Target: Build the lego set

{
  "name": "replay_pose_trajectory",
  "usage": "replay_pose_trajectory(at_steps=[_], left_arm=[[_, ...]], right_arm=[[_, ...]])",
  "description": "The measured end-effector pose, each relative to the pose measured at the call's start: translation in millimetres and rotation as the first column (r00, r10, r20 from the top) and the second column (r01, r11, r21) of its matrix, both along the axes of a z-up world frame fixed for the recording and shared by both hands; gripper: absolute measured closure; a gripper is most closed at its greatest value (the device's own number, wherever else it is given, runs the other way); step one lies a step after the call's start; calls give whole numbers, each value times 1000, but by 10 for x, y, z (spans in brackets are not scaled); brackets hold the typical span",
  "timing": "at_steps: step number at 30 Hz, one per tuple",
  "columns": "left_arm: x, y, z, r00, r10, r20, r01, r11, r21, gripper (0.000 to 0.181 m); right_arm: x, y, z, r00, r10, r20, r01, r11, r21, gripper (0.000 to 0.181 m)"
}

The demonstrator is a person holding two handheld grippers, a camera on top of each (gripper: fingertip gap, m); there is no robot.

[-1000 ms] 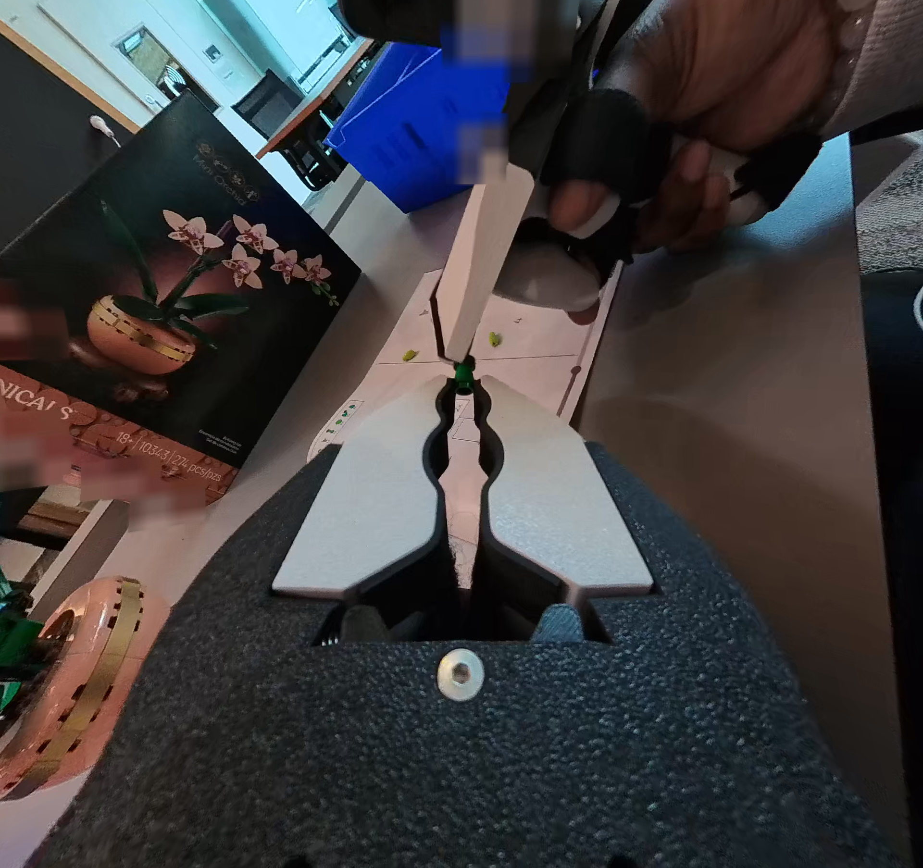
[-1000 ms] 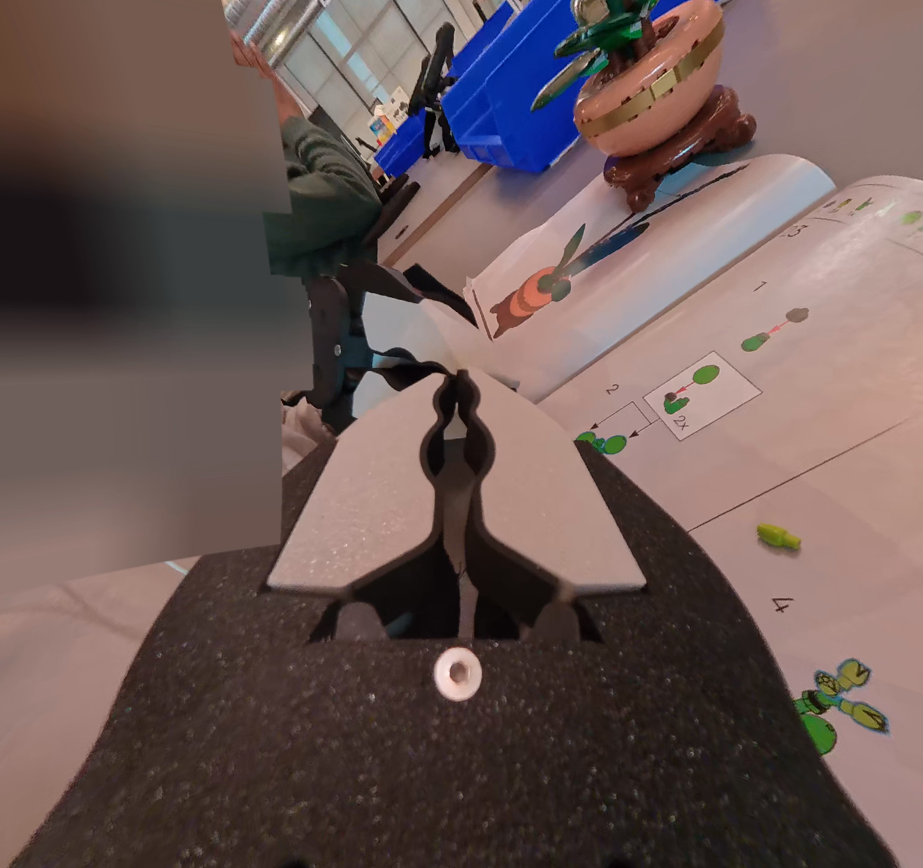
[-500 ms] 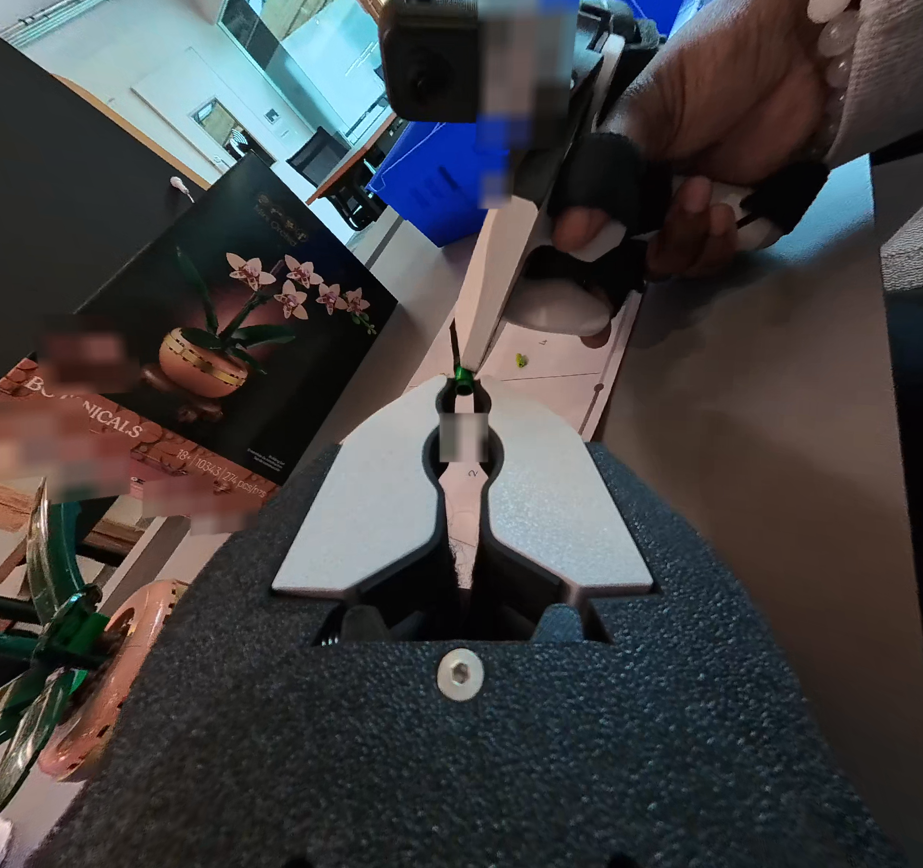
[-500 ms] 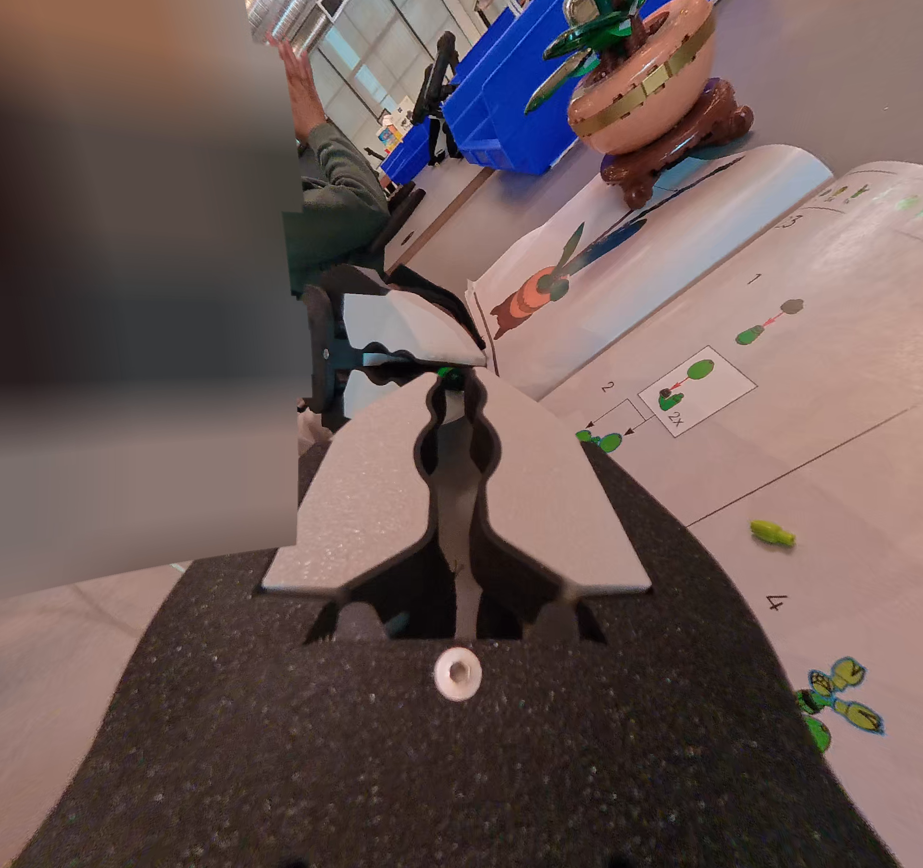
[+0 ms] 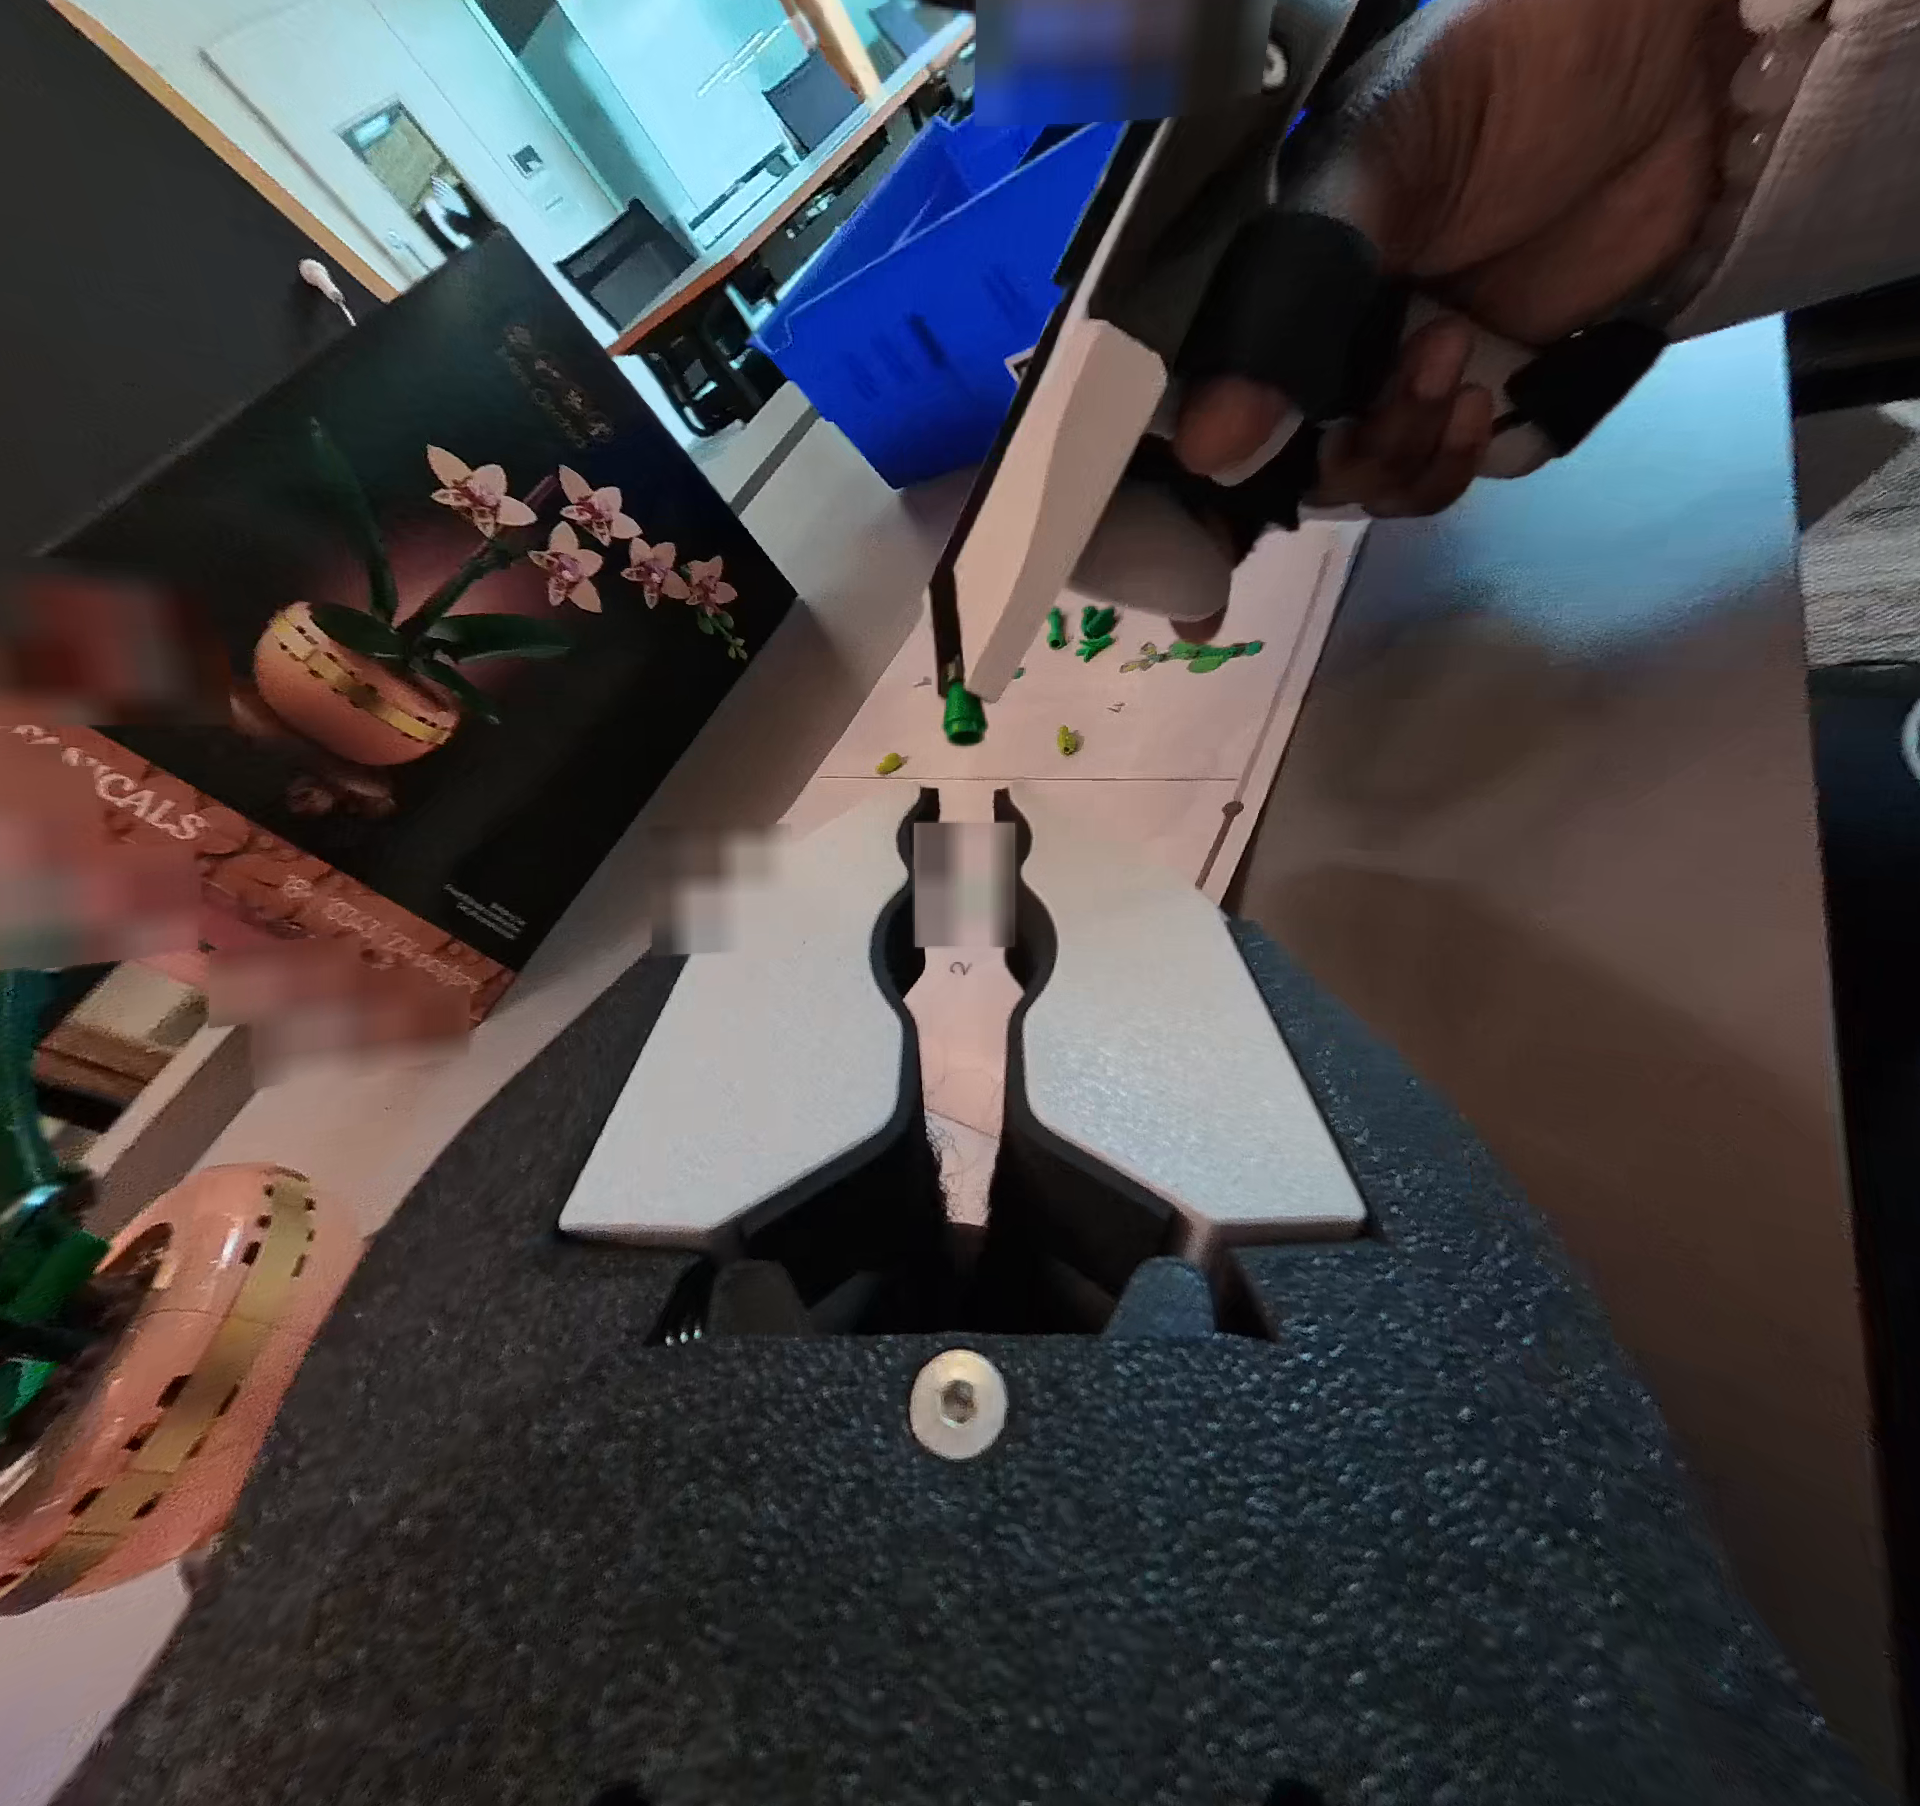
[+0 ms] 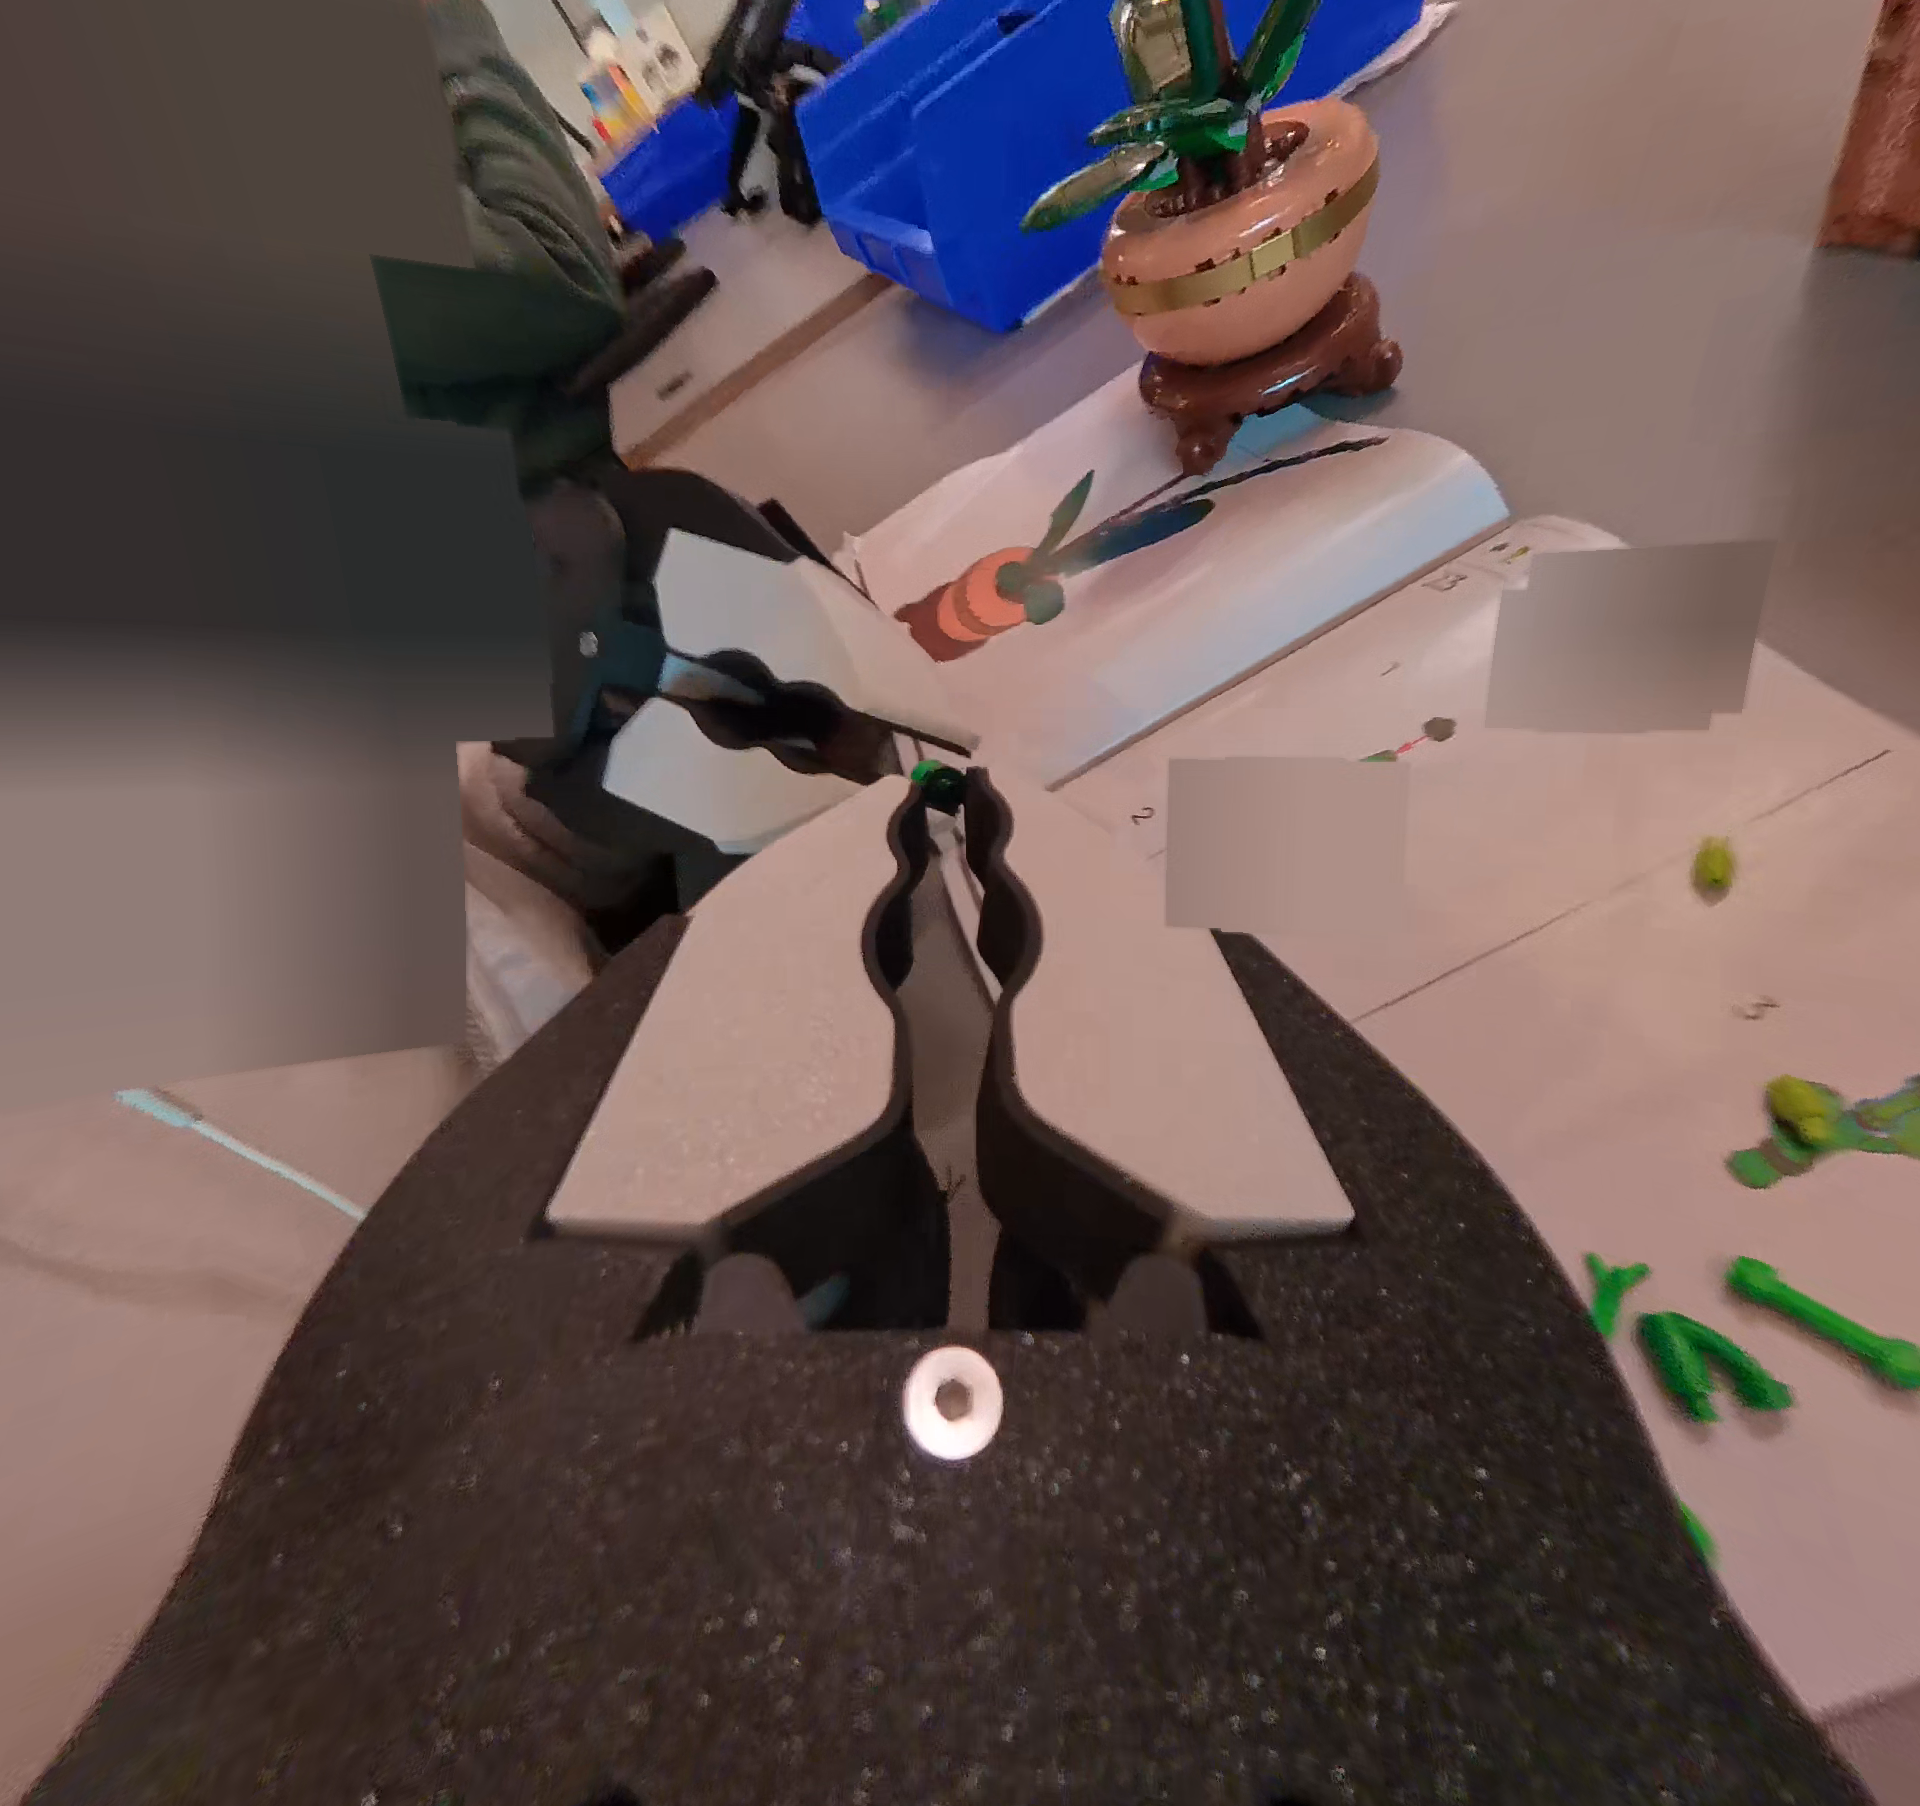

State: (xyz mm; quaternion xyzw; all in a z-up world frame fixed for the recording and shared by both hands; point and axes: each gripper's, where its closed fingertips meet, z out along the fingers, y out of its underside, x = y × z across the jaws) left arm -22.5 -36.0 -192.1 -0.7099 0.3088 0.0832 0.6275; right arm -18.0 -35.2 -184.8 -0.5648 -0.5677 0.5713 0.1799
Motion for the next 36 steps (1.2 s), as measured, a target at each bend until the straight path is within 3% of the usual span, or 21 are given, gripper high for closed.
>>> replay_pose_trajectory(at_steps=[8, 16, 29, 36], left_arm=[[93, -30, 52, 992, -58, 112, 63, 997, -38, 168], [92, -28, 38, 992, -49, 120, 57, 996, -62, 168], [36, -85, 179, 917, -120, 381, 154, 986, -61, 169], [59, -88, 154, 914, -135, 383, 180, 980, -84, 168]], right_arm=[[61, 22, 81, 1000, 26, 13, -29, 922, 385, 174], [112, 59, 54, 998, 12, 56, -39, 857, 513, 174], [240, 254, 57, 998, -59, 25, 41, 889, 456, 174], [207, 235, -3, 998, -55, 26, 39, 905, 423, 174]])
